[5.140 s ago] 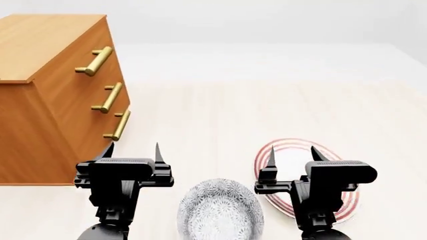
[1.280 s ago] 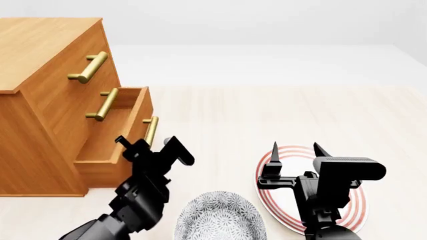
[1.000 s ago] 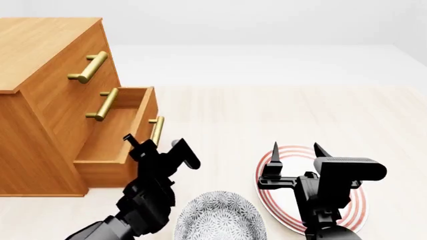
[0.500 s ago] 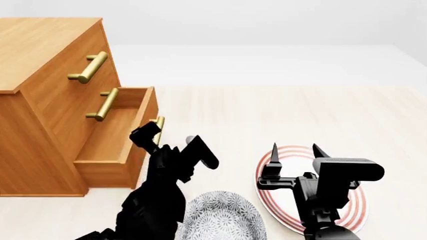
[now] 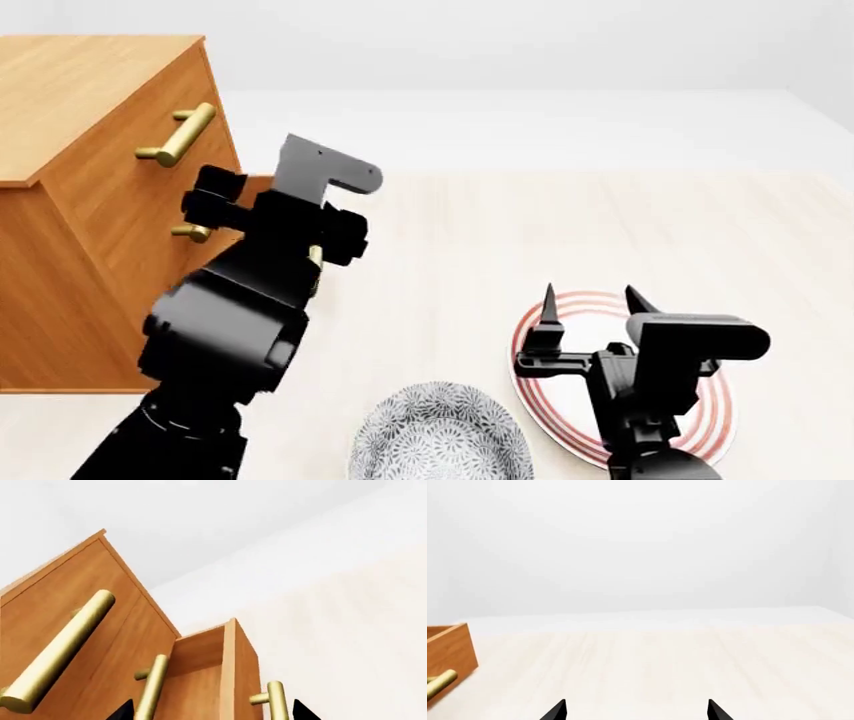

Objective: Open the bottom drawer of the cabinet.

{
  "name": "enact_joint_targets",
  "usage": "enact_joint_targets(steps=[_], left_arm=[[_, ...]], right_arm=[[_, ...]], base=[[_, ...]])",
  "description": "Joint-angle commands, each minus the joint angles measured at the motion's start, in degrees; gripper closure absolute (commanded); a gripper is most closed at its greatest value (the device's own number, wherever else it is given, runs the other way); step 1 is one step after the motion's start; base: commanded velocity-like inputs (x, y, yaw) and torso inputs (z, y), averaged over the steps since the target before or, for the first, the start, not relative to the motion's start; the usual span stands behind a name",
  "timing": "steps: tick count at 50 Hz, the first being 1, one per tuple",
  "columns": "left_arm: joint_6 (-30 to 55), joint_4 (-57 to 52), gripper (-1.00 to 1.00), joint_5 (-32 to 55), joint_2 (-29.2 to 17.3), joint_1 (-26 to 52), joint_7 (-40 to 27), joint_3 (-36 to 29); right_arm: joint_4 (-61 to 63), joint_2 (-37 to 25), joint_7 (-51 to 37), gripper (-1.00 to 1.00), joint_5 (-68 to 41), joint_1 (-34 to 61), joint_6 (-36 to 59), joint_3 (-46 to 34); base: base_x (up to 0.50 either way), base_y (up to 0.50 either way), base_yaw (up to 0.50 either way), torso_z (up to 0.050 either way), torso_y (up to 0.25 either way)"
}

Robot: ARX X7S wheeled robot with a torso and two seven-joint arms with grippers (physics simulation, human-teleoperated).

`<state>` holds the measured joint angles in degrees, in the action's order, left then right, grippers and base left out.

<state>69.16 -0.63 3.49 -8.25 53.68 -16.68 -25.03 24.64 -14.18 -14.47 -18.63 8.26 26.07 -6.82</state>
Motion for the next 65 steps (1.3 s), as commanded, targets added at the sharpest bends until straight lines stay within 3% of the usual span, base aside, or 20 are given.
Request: enact_joint_targets(steps=[1, 20, 47, 65], left_arm=[[2.24, 7.17, -1.00, 5.94, 2.41, 2.49, 3.40, 10.37], [-2.96, 21.08, -1.00, 7.21, 2.79, 3.35, 3.89, 12.83], [-15.07, 51.28, -1.00, 8.58, 2.87, 10.95, 6.58, 15.76], [-8.17, 43.31, -1.00, 12.00, 2.25, 8.42, 13.30, 13.04]], right_arm=[[0.63, -0.30, -0.42, -1.00, -0.39, 0.26, 0.37, -0.08], [-0.65, -0.31, -0.47, -1.00, -0.52, -0.05, -0.97, -0.68], [-0.84, -0.76, -1.00, -1.00, -1.25, 0.12, -1.00, -1.04], [-1.38, -0.92, -1.28, -1.00, -1.45, 0.26, -1.41, -1.50]], base=[[0.00, 0.00, 0.00, 0.000, 0.000], [0.00, 0.00, 0.00, 0.000, 0.000], [0.00, 0.00, 0.00, 0.000, 0.000], [0.00, 0.00, 0.00, 0.000, 0.000]])
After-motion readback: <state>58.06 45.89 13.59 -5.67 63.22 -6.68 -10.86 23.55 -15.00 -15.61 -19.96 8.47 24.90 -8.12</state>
